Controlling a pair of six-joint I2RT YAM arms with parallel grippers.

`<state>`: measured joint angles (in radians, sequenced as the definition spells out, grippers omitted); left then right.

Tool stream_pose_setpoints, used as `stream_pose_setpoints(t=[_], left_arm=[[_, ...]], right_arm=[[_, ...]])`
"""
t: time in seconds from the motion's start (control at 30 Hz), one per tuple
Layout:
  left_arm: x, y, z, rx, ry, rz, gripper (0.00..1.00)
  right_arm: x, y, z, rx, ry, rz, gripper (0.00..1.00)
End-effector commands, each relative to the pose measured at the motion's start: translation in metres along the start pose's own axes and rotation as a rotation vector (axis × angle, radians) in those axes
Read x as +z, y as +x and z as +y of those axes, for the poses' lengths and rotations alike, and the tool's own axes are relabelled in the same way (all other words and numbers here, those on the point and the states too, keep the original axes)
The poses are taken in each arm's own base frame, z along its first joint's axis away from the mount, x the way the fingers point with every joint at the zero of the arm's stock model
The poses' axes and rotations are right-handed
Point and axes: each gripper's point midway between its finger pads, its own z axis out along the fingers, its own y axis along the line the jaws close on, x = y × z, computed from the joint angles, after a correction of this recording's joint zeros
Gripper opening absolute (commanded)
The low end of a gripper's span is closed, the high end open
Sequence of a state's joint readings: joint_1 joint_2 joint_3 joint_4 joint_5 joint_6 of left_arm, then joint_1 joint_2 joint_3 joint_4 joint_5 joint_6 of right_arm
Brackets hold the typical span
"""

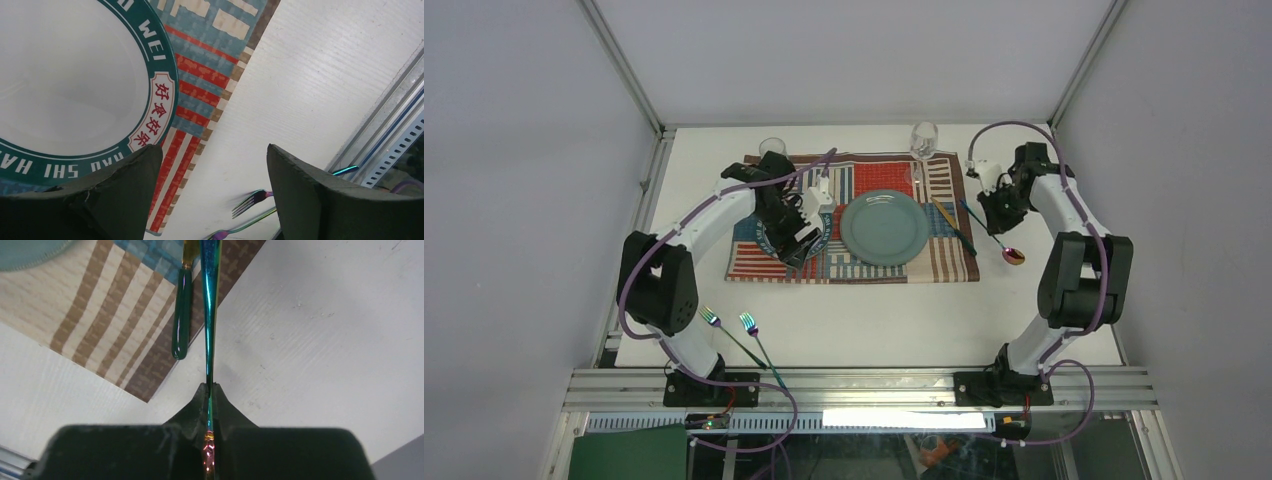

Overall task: Set the dinner table for one person
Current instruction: Place the fork on the napkin, then pick up the spoon from the center of the board.

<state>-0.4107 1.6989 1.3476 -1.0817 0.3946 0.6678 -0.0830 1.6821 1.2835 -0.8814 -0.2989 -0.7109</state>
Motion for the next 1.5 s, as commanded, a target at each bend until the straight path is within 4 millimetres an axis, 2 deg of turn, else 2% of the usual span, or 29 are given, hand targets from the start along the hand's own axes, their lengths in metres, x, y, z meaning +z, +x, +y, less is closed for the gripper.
stream_pose_setpoints(t=[0.0,0.1,0.3,0.53,0.77,0.9,1.0,1.13,1.27,1.47], left_arm=[[-0.012,-0.02,0.008,-0.003,-0.019,-0.05,0.79],[-0.011,-0.025,0.015,-0.024,-0.034,-0.039,0.78],[-0.016,-0.046,0.031,-0.067,-0.061,-0.04,0.77],[-0.017,-0.058,0.044,-0.103,-0.084,-0.028,0.76],[-0.023,-0.071,0.054,-0.133,-0.118,-0.042,0.75],[-0.024,-0.072,0.056,-0.142,-0.129,-0.042,0.75],[-0.025,-0.069,0.056,-0.145,-0.137,-0.036,0.75],[-0.029,-0.069,0.053,-0.145,-0.138,-0.044,0.75],[-0.036,-0.071,0.055,-0.131,-0.165,-0.053,0.75],[-0.046,-0.072,0.051,-0.105,-0.171,-0.076,0.75]], right_arm=[[-0.028,-0.007,-0.005,-0.313,0.097,-0.002,0.0],[-0.029,-0.006,-0.014,-0.449,0.17,0.032,0.0],[-0.03,-0.02,-0.021,-0.695,0.259,0.028,0.0],[-0.012,-0.025,0.008,-1.008,0.225,-0.004,0.0],[-0.008,-0.051,0.045,-1.251,0.158,-0.076,0.0],[-0.002,-0.047,0.074,-1.372,0.047,-0.081,0.0],[-0.003,-0.046,0.102,-1.459,-0.026,-0.141,0.0],[-0.003,-0.041,0.128,-1.566,-0.121,-0.168,0.0],[-0.002,-0.026,0.133,-1.693,-0.198,-0.089,0.0],[-0.012,-0.021,0.129,-1.818,-0.268,-0.015,0.0]])
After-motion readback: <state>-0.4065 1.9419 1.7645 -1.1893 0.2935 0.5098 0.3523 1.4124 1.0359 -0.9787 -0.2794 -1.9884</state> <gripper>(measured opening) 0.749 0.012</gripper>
